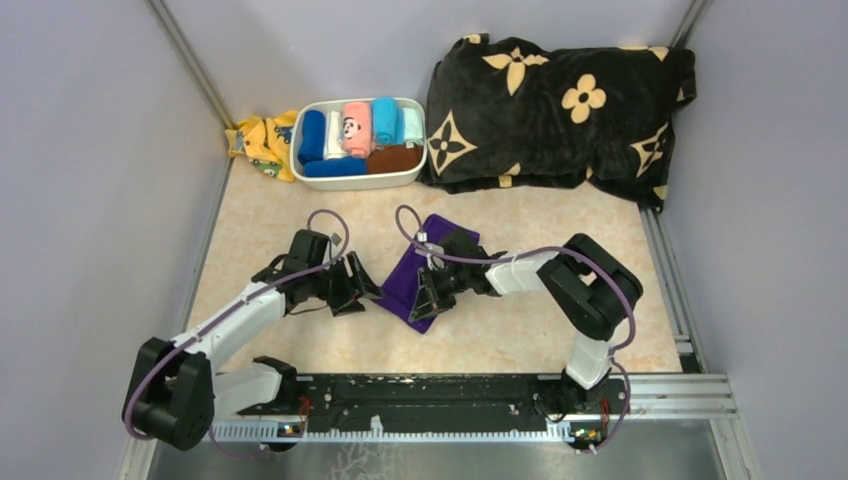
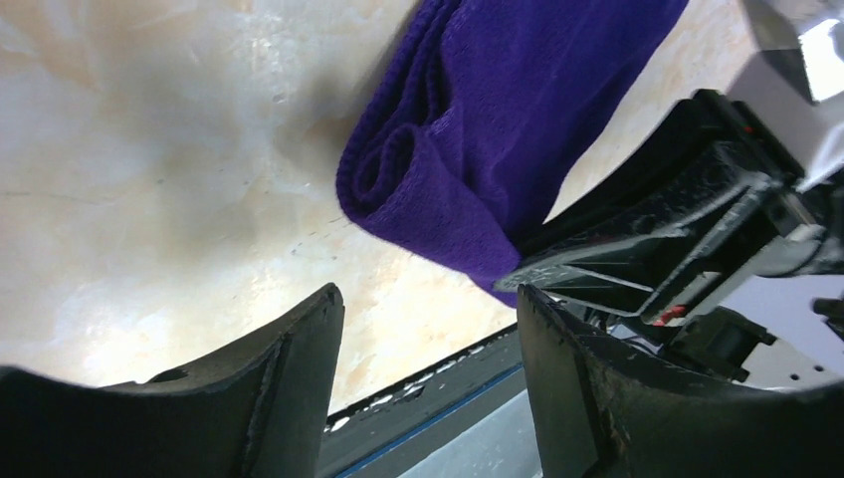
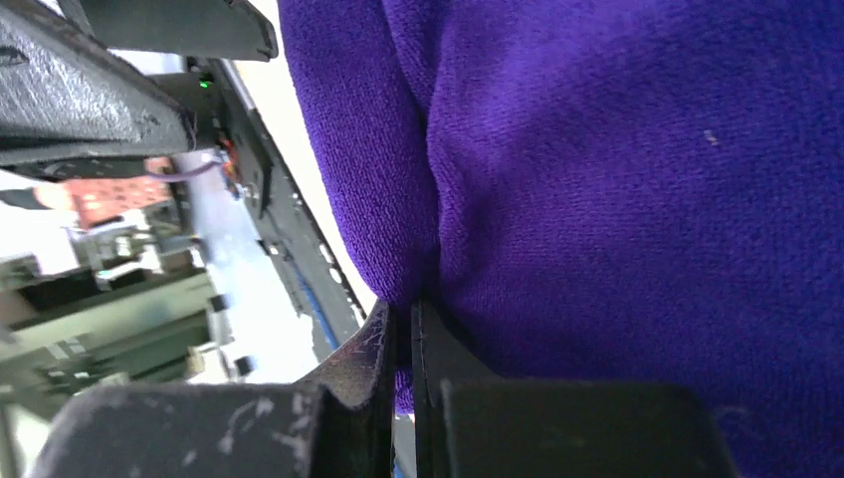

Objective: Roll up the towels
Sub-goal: Roll the towel at the center of the board.

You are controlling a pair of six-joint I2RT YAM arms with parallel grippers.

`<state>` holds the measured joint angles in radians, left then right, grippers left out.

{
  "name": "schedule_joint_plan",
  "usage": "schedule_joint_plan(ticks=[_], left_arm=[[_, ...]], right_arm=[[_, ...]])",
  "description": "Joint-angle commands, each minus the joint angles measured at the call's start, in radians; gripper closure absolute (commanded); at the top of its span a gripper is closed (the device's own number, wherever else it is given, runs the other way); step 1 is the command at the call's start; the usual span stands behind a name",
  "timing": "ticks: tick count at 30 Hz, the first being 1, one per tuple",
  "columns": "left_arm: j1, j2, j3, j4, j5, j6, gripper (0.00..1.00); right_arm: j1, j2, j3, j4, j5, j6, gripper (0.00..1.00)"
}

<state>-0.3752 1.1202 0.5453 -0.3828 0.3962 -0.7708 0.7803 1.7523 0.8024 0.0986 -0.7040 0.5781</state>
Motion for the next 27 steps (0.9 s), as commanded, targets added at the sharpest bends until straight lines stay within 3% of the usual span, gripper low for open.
schedule_joint_plan(ticks=[1,12,18,22,27], left_arm=[[-0.002,0.046,0.001,0.097,0.066,-0.040,0.30],[-0.014,0.217,0.072,0.218,0.103,-0.043,0.54],[-0.013,0.302,0.121,0.248,0.080,-0.030,0.61],[-0.014,0.376,0.142,0.239,0.068,-0.023,0.68],[-0.014,0.407,0.121,0.213,0.029,-0.024,0.71]], right_arm=[[-0.041,0.064,-0.010,0.164,-0.193,0.162,1.00],[-0.113,0.144,-0.024,0.158,-0.210,0.218,1.00],[-0.116,0.134,0.028,0.047,-0.158,0.141,1.00],[-0.112,0.066,0.072,-0.075,-0.091,0.041,0.88],[-0.068,-0.065,0.142,-0.285,0.124,-0.127,0.67]])
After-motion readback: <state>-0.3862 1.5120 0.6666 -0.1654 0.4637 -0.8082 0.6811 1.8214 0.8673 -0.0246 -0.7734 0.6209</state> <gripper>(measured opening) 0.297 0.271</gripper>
